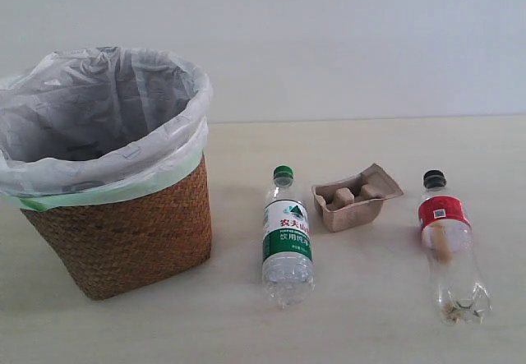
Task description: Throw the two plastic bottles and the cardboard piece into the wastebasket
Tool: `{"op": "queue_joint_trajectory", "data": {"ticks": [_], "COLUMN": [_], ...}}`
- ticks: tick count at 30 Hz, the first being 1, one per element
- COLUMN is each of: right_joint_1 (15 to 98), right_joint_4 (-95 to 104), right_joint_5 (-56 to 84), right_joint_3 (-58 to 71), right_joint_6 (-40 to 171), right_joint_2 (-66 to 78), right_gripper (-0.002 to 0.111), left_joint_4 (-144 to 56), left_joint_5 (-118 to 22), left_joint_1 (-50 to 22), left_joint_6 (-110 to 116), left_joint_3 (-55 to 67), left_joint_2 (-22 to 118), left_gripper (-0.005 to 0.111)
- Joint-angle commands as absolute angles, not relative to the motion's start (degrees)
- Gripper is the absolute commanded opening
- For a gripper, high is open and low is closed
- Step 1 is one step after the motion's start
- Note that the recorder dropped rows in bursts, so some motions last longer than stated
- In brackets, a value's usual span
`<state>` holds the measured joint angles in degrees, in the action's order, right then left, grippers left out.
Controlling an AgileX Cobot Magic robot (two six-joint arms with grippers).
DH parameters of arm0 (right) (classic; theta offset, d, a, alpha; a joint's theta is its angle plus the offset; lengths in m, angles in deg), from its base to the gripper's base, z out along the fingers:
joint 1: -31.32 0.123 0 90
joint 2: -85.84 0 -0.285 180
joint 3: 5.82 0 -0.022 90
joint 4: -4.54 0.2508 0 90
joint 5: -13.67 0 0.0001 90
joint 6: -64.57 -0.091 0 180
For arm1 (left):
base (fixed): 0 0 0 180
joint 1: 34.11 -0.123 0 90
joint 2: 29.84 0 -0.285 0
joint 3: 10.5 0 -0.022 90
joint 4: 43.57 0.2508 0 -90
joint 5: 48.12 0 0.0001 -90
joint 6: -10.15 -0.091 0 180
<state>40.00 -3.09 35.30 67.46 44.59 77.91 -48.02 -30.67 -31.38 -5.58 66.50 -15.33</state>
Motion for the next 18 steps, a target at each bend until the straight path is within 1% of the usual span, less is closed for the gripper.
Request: {"op": "queue_joint_trajectory", "data": {"ticks": [1, 6, 9, 10, 11, 12, 13, 14, 17, 18], "right_joint_1": [39.89, 39.89, 39.89, 39.89, 39.89, 39.89, 39.89, 39.89, 39.89, 39.89], "right_joint_4": [-2.8, -2.8, -2.8, -2.8, -2.8, -2.8, -2.8, -2.8, -2.9, -2.9], "right_joint_5": [27.75, 17.81, 12.83, 11.57, 10.69, 10.07, 9.64, 9.39, 9.25, 8.87], "right_joint_3": [61.19, 53.01, 49.04, 47.79, 46.69, 45.87, 45.1, 44.14, 42.38, 41.88], "right_joint_6": [44.31, 47.67, 48.82, 48.82, 48.82, 48.82, 48.82, 48.82, 48.82, 48.82], "right_joint_2": [78.06, 78.06, 74.92, 73.58, 72.21, 70.87, 70.08, 68.23, 64.57, 62.93], "right_gripper": [0.0, 0.0, 0.001, 0.003, 0.008, 0.014, 0.023, 0.034, 0.079, 0.09], "left_joint_4": [-48.5, -48.5, -48.5, -48.5, -48.5, -48.5, -48.5, -48.5, -48.5, -48.5], "left_joint_5": [-31.41, -31.41, -31.41, -31.41, -31.41, -31.41, -31.41, -31.41, -31.41, -31.41], "left_joint_1": [-31.55, -31.55, -31.55, -31.55, -31.55, -31.55, -31.55, -31.55, -31.55, -31.55], "left_joint_6": [-5.04, -5.04, -5.04, -5.04, -5.04, -5.04, -5.04, -5.04, -5.04, -5.04], "left_joint_3": [66.72, 66.72, 66.72, 66.72, 66.72, 66.72, 66.72, 66.72, 66.72, 66.72], "left_joint_2": [-15.67, -15.67, -15.67, -15.67, -15.67, -15.67, -15.67, -15.67, -15.67, -15.67], "left_gripper": [0.004, 0.004, 0.004, 0.004, 0.004, 0.004, 0.004, 0.004, 0.004, 0.004]}}
